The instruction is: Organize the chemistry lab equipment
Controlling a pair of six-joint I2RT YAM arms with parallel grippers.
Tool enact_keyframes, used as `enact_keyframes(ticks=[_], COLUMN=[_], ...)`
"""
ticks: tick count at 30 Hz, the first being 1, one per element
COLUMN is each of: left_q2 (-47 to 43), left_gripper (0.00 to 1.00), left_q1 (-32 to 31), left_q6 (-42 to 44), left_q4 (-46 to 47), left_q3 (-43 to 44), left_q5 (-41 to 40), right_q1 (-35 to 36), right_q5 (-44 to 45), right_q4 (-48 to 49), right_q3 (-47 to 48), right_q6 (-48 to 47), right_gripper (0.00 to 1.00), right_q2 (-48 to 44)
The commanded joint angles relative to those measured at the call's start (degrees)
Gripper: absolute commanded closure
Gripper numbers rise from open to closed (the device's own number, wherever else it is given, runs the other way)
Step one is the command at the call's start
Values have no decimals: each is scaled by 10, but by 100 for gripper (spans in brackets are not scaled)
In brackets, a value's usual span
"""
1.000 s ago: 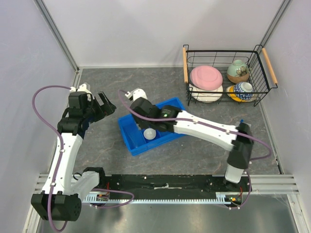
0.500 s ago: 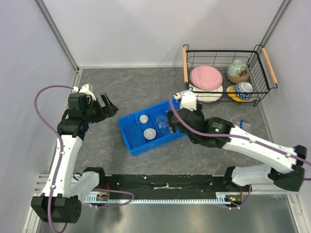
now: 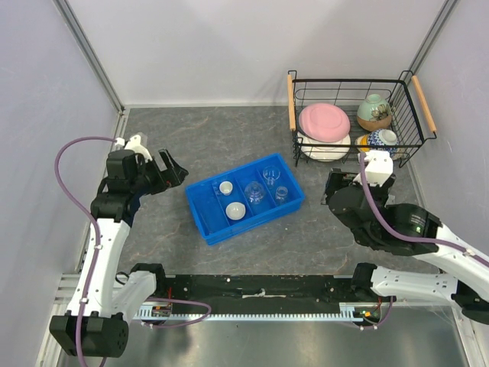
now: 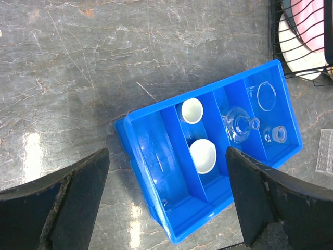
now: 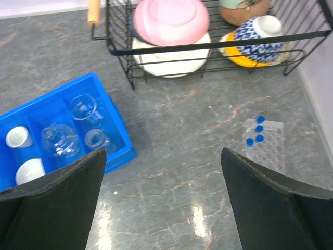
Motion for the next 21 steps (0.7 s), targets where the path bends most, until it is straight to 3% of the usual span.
enact_keyframes(ticks=[1, 6, 21], left_q2=[-15, -23, -45], left_gripper=[0, 0, 0], left_q1=[-1, -1, -1], left_q6=[27, 26, 17], left_q4=[36, 40, 44], left_q3=[-8, -18, -23], left_q5=[14, 18, 55], right_q1=[-5, -14, -51], right_q5=[102, 178, 222], right_q4=[-61, -174, -144], right_q3=[2, 72, 173], right_q6=[56, 143, 63], right_gripper=[2, 2, 2], right_q2=[35, 98, 117])
